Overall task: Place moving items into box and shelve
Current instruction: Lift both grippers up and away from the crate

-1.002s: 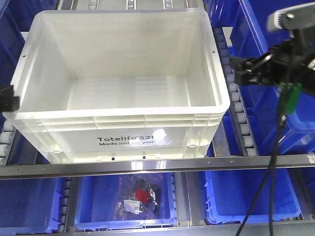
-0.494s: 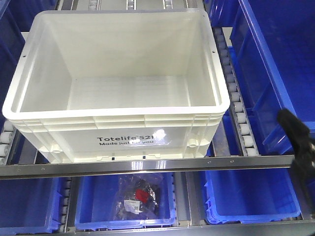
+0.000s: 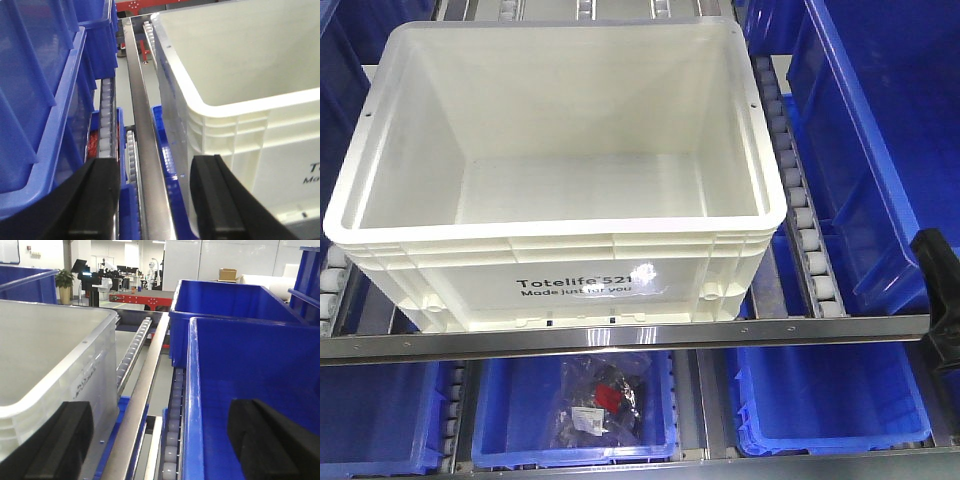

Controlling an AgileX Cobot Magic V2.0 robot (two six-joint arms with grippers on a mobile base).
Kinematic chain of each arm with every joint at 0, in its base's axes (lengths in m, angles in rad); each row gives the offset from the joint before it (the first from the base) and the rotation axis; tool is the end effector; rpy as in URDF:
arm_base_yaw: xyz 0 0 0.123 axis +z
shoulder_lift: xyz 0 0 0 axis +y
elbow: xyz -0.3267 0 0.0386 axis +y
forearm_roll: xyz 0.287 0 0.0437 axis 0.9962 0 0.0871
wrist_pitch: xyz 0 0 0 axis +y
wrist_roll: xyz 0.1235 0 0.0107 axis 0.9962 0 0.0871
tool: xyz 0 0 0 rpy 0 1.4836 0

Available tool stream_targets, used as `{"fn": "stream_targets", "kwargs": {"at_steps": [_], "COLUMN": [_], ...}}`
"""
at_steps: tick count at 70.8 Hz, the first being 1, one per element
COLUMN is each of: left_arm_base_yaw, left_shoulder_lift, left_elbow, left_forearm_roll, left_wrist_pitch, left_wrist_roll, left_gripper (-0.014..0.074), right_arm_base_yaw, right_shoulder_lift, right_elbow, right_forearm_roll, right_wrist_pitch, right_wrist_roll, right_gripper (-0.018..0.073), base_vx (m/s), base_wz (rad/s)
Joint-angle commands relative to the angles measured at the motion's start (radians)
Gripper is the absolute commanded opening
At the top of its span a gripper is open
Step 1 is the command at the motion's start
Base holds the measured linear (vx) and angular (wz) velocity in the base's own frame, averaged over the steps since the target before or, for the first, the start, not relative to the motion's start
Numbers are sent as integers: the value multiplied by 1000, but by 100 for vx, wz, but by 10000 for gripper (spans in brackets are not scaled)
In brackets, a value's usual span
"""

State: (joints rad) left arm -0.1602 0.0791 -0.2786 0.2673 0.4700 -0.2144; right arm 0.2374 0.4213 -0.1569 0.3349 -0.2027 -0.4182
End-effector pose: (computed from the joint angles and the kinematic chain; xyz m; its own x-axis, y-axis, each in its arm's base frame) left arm 0.0728 0.0033 0.2662 -0.1648 0.0518 -0.9850 0.0461 0.9979 0.0448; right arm 0.1281 0.0226 0.2607 0.0293 -0.0848 -0.9960 -0.1684 0.9817 -0.0886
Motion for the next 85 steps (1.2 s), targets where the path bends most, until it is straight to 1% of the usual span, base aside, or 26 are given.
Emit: {"fn": "stream_targets", "kwargs": {"at_steps": [1,11,16,19,22,24,25,27,28,29,32,33,85], "left_arm_base_yaw": [-6,-6,-6,-6,-6,-6,-6,-6,-6,-6,-6,-6,-6], "left_shoulder_lift": [12,12,12,12,12,12,12,12,12,12,12,12,12], "left_elbow": [-29,-29,-29,-29,-29,-29,-29,-29,-29,-29,-29,-29,-29], "left_forearm_roll": [6,6,6,5,-2,-6,-7,-16,-20,-20,-20,-20,-20], "left_wrist_pitch": [-105,-102,-92,-89,-89,-89,-89,-89,-89,-89,-89,-89,-79], "left_wrist_roll": [-36,-36,-36,-36,-36,-36,-35,-35,-35,-34,-34,-34,-34], "left_gripper": [451,444,395,327,231,150,115,48,-1,-32,-29,-29,-27], "right_arm_base_yaw": [-1,-1,-1,-1,-1,-1,-1,-1,-1,-1,-1,-1,-1], "right_shoulder_lift": [10,10,10,10,10,10,10,10,10,10,10,10,10], "right_elbow": [-29,-29,-29,-29,-29,-29,-29,-29,-29,-29,-29,-29,-29], "right_forearm_roll": [-6,-7,-7,-7,-7,-7,-7,-7,-7,-7,-7,-7,-6], "right_wrist_pitch": [-90,-90,-90,-90,-90,-90,-90,-90,-90,-90,-90,-90,-73], "right_wrist_roll": [12,11,11,11,11,11,11,11,11,11,11,11,11], "right_gripper": [592,589,556,513,419,357,305,232,175,155,4,-24,-15], "base_vx": [0,0,0,0,0,0,0,0,0,0,0,0,0], "base_wz": [0,0,0,0,0,0,0,0,0,0,0,0,0]}}
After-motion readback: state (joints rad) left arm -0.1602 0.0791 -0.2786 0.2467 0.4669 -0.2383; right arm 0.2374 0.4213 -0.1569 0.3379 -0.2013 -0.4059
